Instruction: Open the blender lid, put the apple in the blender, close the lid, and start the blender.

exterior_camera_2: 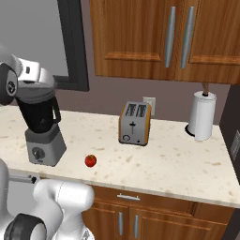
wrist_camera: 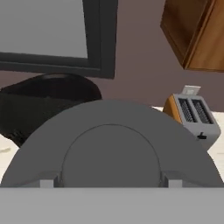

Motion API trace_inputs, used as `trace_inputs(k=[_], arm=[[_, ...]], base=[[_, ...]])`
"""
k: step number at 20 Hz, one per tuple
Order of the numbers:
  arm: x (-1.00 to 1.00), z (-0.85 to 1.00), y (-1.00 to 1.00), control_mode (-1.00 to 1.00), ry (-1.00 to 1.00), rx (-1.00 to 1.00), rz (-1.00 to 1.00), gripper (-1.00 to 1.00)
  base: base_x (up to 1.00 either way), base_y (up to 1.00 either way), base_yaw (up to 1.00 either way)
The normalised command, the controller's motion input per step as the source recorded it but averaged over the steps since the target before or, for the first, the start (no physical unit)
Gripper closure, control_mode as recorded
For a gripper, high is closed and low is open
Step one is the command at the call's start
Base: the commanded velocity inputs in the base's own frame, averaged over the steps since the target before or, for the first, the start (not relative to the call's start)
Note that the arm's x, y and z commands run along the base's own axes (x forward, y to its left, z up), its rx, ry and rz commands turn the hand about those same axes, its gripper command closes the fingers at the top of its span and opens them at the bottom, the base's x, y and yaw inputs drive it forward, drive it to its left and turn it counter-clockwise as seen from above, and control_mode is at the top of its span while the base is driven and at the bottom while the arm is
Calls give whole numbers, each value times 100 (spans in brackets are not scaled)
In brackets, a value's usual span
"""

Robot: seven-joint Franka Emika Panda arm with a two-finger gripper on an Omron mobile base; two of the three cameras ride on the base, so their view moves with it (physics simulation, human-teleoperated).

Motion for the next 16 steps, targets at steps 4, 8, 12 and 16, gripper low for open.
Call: trace_inputs(k=[4,8,12,16], arm=[[-30,-35,-96,-100,0,1,-13,100],[-16,-41,-100,-100,0,0,-11,100],[-9,-43,-100,-100,0,0,-9,100],[-3,-54,-100,-100,0,0,-9,100]], base=[[0,0,0],[0,0,0],[0,0,0],[0,0,0]])
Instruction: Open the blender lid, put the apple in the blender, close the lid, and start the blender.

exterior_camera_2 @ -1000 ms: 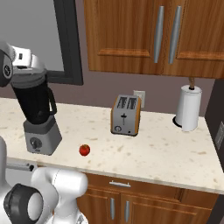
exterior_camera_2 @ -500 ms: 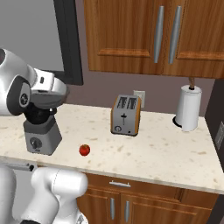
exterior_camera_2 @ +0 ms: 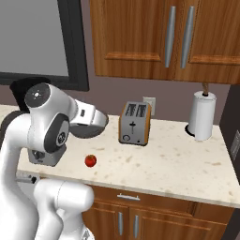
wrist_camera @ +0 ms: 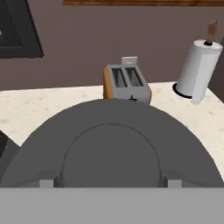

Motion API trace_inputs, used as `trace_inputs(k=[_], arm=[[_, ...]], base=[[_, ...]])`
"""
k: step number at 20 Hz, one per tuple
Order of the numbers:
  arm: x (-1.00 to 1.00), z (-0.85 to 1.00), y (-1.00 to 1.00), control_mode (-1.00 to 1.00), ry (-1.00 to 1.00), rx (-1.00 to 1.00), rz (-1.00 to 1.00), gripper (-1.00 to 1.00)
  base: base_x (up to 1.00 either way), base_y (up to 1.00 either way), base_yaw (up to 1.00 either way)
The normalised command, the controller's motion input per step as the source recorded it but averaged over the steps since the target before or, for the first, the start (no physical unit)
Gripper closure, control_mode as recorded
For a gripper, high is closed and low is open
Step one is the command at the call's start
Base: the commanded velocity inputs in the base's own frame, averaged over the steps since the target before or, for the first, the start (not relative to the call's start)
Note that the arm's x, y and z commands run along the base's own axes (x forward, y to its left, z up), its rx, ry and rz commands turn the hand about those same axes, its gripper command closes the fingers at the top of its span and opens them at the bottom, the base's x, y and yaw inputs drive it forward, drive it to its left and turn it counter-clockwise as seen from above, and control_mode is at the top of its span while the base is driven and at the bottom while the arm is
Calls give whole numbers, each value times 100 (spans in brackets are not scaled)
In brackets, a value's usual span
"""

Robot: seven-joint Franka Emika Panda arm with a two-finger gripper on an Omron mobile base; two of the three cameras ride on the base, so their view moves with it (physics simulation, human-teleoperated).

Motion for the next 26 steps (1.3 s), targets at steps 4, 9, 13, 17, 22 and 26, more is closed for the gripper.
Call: trace_inputs(k=[4,9,13,17,22,26], arm=[[0,-45,-83,-100,0,0,-7,100],[1,-48,-46,-100,1,0,-3,100],[20,-65,-25,-100,14,0,0,100],[8,-56,-39,-100,9,0,0,100],[8,-25,-48,-100,6,0,0,100],[14,-6,-31,-100,7,0,0,100]], base=[[0,0,0],[0,0,0],[0,0,0],[0,0,0],[0,0,0],[0,0,0]])
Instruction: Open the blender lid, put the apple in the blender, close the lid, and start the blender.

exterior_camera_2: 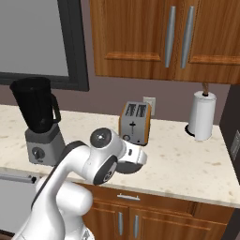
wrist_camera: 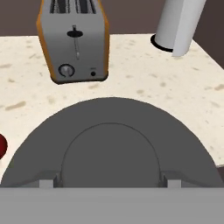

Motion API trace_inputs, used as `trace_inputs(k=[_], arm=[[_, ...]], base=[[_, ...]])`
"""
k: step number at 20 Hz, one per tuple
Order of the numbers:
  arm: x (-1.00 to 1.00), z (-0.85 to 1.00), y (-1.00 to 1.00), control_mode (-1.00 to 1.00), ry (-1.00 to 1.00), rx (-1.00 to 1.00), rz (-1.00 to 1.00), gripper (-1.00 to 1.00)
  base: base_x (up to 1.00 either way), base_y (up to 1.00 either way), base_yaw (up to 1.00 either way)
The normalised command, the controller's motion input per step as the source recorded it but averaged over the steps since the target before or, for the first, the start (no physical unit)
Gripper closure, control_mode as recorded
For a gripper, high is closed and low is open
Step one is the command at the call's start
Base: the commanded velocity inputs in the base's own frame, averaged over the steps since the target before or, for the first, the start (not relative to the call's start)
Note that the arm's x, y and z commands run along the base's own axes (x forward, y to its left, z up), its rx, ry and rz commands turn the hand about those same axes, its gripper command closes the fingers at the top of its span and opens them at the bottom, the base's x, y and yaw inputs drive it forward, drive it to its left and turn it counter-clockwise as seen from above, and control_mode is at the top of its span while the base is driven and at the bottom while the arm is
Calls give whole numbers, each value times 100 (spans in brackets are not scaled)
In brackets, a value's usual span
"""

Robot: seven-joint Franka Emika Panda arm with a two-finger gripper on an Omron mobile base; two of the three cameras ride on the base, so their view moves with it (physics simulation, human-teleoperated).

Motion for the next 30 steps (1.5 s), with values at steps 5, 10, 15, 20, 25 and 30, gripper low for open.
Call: trace_inputs(k=[5,10,15,20,25,30], arm=[[30,-12,-9,-100,12,0,0,100],[26,-18,0,-100,6,0,0,100],[5,-15,0,-100,0,0,0,100],[9,-15,-1,-100,0,0,0,100],[20,-15,-4,-100,-4,0,0,100],[24,-22,0,-100,-5,0,0,100]], base=[[0,0,0],[0,0,0],[0,0,0],[0,0,0],[0,0,0],[0,0,0]])
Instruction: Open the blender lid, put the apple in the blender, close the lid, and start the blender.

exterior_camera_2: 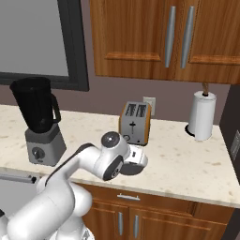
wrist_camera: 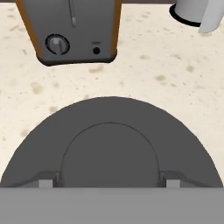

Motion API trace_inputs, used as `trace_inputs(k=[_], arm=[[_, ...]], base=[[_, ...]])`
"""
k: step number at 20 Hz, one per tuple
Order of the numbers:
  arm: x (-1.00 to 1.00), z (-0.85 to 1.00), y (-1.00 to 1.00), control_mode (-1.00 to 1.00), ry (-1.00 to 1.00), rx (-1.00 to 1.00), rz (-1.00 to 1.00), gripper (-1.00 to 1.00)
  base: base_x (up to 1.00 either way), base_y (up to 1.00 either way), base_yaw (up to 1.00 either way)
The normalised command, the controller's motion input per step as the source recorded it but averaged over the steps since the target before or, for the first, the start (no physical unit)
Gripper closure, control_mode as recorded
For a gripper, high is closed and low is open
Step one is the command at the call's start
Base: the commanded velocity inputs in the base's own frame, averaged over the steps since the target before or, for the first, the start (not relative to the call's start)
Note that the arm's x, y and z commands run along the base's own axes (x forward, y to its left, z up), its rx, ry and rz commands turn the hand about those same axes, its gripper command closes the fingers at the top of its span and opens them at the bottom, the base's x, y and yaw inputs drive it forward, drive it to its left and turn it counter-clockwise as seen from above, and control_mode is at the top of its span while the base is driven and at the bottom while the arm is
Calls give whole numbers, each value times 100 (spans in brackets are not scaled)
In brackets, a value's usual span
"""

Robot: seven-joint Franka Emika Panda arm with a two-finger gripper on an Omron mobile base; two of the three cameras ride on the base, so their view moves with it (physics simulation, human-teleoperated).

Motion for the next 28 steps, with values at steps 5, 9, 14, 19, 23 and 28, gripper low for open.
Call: trace_inputs(k=[5,9,14,19,23,28], arm=[[27,-36,0,-100,-2,0,0,100],[16,-21,0,-100,-1,0,0,100],[10,-16,0,-100,-3,0,1,100],[8,-22,0,-100,-6,0,2,100],[13,-33,0,-100,0,0,3,-100],[8,-15,0,-100,0,1,1,-100]], base=[[0,0,0],[0,0,0],[0,0,0],[0,0,0],[0,0,0],[0,0,0]])
